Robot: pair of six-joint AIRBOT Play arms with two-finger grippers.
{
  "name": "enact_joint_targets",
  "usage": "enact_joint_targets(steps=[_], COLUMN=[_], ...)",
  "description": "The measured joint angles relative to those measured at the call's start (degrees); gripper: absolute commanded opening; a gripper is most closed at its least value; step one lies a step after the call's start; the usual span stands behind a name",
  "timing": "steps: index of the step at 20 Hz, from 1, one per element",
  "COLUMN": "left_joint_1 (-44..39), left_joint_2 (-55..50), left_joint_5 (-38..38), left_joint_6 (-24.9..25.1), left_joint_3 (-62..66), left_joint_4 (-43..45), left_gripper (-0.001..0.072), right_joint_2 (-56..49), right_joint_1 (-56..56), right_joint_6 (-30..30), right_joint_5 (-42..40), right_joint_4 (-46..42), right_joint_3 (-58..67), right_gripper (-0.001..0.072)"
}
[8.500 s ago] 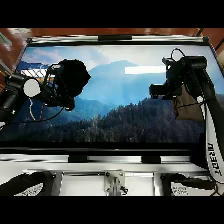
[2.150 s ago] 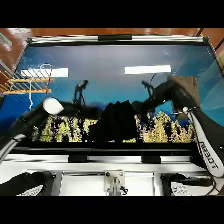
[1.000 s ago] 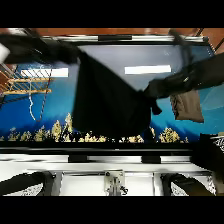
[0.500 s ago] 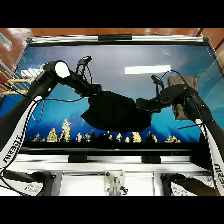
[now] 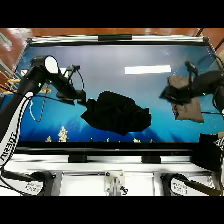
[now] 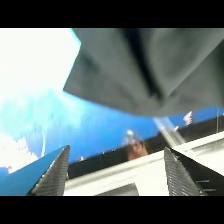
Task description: Fold the shirts.
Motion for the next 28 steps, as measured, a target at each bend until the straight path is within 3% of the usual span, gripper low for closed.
enact_joint_targets(steps=[5, 11, 13, 14, 16, 18, 19, 23, 25, 28], left_joint_1=[0.0, -0.7, -0.9, -0.6, 0.4, 2.2, 3.3, 6.3, 6.9, 6.5], left_joint_2=[1.5, 1.9, 1.9, 1.9, 2.0, 2.0, 2.0, 1.9, 1.5, -0.2], left_joint_5=[9.4, 22.1, 24.0, 24.7, 25.5, 26.0, 26.1, 24.8, 24.0, 23.3], left_joint_6=[-1.1, -0.2, 0.2, 0.7, 1.7, 2.4, 2.8, 5.6, 6.7, 7.4], left_joint_3=[-14.0, -19.0, -19.3, -19.3, -18.6, -17.6, -17.1, -16.3, -16.2, -16.1], left_joint_4=[-5.7, -17.5, -19.3, -20.0, -20.8, -21.2, -21.2, -21.3, -21.3, -21.2], left_gripper=[0.0712, 0.0712, 0.0651, 0.0586, 0.0590, 0.0638, 0.0711, 0.0718, 0.0712, 0.0703], right_joint_2=[-0.3, -1.4, -1.9, -2.0, -2.2, -2.3, -2.3, -1.7, -1.5, -1.3], right_joint_1=[-4.0, -0.1, 1.8, 2.5, 3.0, 2.3, 1.6, -0.8, -1.1, -0.9], right_joint_6=[-1.9, -2.0, -1.9, -1.9, -2.3, -2.9, -3.1, -3.5, -3.5, -4.6], right_joint_5=[-2.8, 5.4, 7.4, 7.8, 7.8, 6.2, 5.2, 1.8, 1.1, -1.3], right_joint_4=[2.1, 4.9, 5.4, 5.7, 5.7, 5.7, 5.6, 6.1, 6.8, 7.7], right_joint_3=[-12.9, -19.8, -20.3, -20.5, -20.7, -20.8, -20.9, -20.9, -20.9, -20.9], right_gripper=[0.0583, 0.0582, 0.0583, 0.0583, 0.0582, 0.0582, 0.0582, 0.0584, 0.0663, 0.0663])
